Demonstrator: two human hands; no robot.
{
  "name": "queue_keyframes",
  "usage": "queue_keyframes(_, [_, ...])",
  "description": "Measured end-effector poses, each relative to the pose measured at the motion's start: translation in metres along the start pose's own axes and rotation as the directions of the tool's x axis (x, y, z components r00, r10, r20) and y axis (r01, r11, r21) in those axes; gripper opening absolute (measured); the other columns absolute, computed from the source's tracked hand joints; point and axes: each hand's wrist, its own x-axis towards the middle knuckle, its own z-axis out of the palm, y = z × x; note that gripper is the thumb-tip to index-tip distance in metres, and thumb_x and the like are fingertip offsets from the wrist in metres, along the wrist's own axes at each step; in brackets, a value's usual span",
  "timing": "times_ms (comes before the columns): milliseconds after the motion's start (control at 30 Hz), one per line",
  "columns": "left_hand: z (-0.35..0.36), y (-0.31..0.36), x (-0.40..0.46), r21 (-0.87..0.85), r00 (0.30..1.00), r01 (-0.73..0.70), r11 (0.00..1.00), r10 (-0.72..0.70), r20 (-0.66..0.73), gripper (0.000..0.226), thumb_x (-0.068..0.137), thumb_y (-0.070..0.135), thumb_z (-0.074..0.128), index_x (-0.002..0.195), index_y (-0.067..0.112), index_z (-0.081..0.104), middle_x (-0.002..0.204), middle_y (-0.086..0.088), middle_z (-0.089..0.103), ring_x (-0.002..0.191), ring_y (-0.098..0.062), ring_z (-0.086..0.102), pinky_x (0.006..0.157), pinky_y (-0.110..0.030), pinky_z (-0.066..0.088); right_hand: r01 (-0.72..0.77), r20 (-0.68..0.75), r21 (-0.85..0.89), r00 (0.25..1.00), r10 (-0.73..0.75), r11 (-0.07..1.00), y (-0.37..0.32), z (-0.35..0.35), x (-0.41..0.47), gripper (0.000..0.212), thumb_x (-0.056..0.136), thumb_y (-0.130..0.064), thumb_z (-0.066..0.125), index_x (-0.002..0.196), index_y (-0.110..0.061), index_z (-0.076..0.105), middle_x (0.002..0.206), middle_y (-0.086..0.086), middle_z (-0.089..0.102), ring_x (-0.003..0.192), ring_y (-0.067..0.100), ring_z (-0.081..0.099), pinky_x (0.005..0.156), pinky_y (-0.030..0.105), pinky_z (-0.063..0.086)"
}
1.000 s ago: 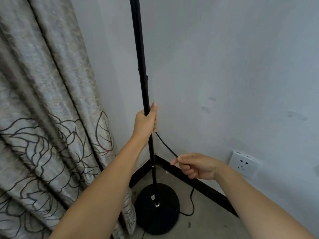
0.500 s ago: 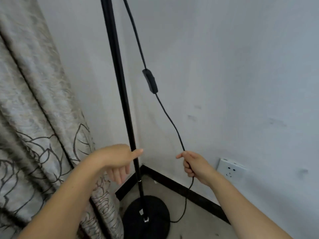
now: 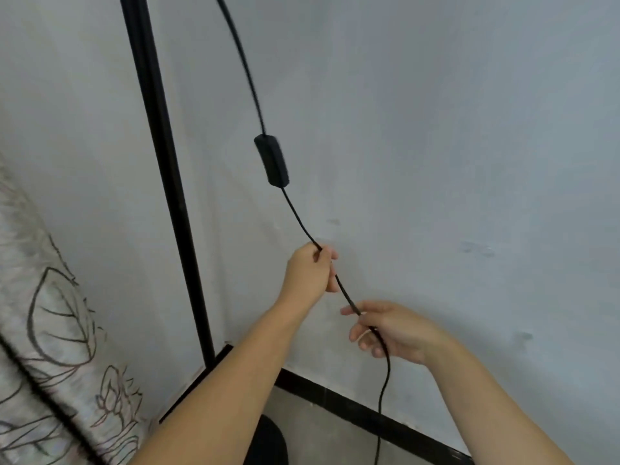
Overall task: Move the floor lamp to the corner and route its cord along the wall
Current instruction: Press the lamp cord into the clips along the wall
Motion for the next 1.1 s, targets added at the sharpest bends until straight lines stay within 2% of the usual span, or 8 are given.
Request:
queue_keyframes(100, [-0.002,-0.003,0.027,-0.105,0.999,0.052,0.993,-0.053,-0.007,0.023,0.094,0.009,0.041,0.078,0.009,0.058,0.061,-0.008,0.055,0.040,-0.012,0.055,0.051,-0.027,0.057,0.092,-0.204,-0.068,0.973,-0.105,0.993,-0.023,-0.005,0.015,0.019,0.094,-0.014,0.045,0.095,-0.013,0.064,0.067,0.001,0.059,0.049,0.008,0.053,0.044,0.019,0.041])
queue_keyframes(200, [-0.003,-0.007,0.049,-0.086,0.999,0.027,0.996,-0.024,0.036,0.022,0.094,0.010,0.042,0.079,0.010,0.058,0.065,-0.009,0.057,0.042,-0.011,0.057,0.053,-0.025,0.057,0.155,-0.288,-0.180,0.936,-0.203,0.971,-0.040,-0.001,0.039,0.017,0.093,-0.026,0.051,0.091,-0.016,0.065,0.064,0.000,0.054,0.046,0.009,0.047,0.038,0.016,0.035])
queue_keyframes(333, [-0.002,-0.019,0.067,-0.006,1.000,-0.011,1.000,0.011,0.029,0.022,0.094,0.012,0.045,0.075,0.014,0.056,0.061,-0.007,0.058,0.042,-0.015,0.055,0.053,-0.029,0.053,0.117,-0.430,-0.587,0.793,-0.431,0.801,-0.049,0.002,0.066,0.030,0.093,-0.026,0.051,0.080,-0.009,0.072,0.051,-0.003,0.047,0.047,0.012,0.043,0.050,0.028,0.030])
queue_keyframes(433, [0.000,-0.031,0.071,0.084,0.995,-0.096,0.992,0.098,-0.029,0.018,0.092,0.013,0.049,0.076,0.017,0.054,0.057,-0.005,0.060,0.042,-0.015,0.056,0.051,-0.026,0.049,0.135,-0.458,-0.684,0.686,-0.566,0.717,-0.046,0.006,0.076,0.036,0.095,-0.027,0.049,0.077,-0.003,0.069,0.062,0.009,0.062,0.060,0.025,0.056,0.058,0.033,0.037])
queue_keyframes(567, [0.004,-0.040,0.070,0.168,0.978,-0.184,0.968,0.197,-0.066,0.016,0.087,0.024,0.060,0.076,0.020,0.049,0.059,-0.009,0.062,0.041,-0.018,0.056,0.047,-0.029,0.049,0.152,-0.473,-0.710,0.619,-0.626,0.687,-0.037,0.006,0.078,0.031,0.094,-0.034,0.051,0.073,-0.014,0.060,0.060,-0.006,0.054,0.060,0.018,0.052,0.056,0.029,0.035])
queue_keyframes(800, [0.006,-0.047,0.061,0.136,0.978,-0.135,0.981,0.154,-0.139,0.039,0.085,0.037,0.061,0.057,0.010,0.055,0.047,-0.003,0.061,0.038,-0.020,0.055,0.053,-0.032,0.050,0.085,-0.444,-0.795,0.595,-0.670,0.601,-0.045,0.007,0.073,0.034,0.097,-0.034,0.045,0.088,-0.006,0.064,0.083,0.010,0.070,0.077,0.029,0.063,0.065,0.036,0.046])
queue_keyframes(967, [0.007,-0.044,0.058,0.037,0.982,-0.127,0.991,0.131,-0.138,0.034,0.089,0.034,0.055,0.066,0.009,0.060,0.047,0.004,0.061,0.037,-0.016,0.054,0.046,-0.022,0.044,0.109,-0.460,-0.805,0.507,-0.729,0.584,-0.044,0.011,0.065,0.036,0.098,-0.034,0.044,0.085,-0.005,0.061,0.078,0.011,0.069,0.072,0.030,0.062,0.064,0.039,0.049])
queue_keyframes(1100, [0.008,-0.040,0.061,0.127,0.984,-0.111,0.986,0.127,-0.124,0.040,0.089,0.037,0.054,0.058,0.012,0.055,0.049,0.003,0.059,0.036,-0.016,0.053,0.048,-0.026,0.042,0.085,-0.456,-0.783,0.594,-0.662,0.616,-0.046,0.011,0.069,0.038,0.099,-0.033,0.040,0.087,-0.004,0.060,0.079,0.016,0.069,0.072,0.036,0.066,0.067,0.042,0.053])
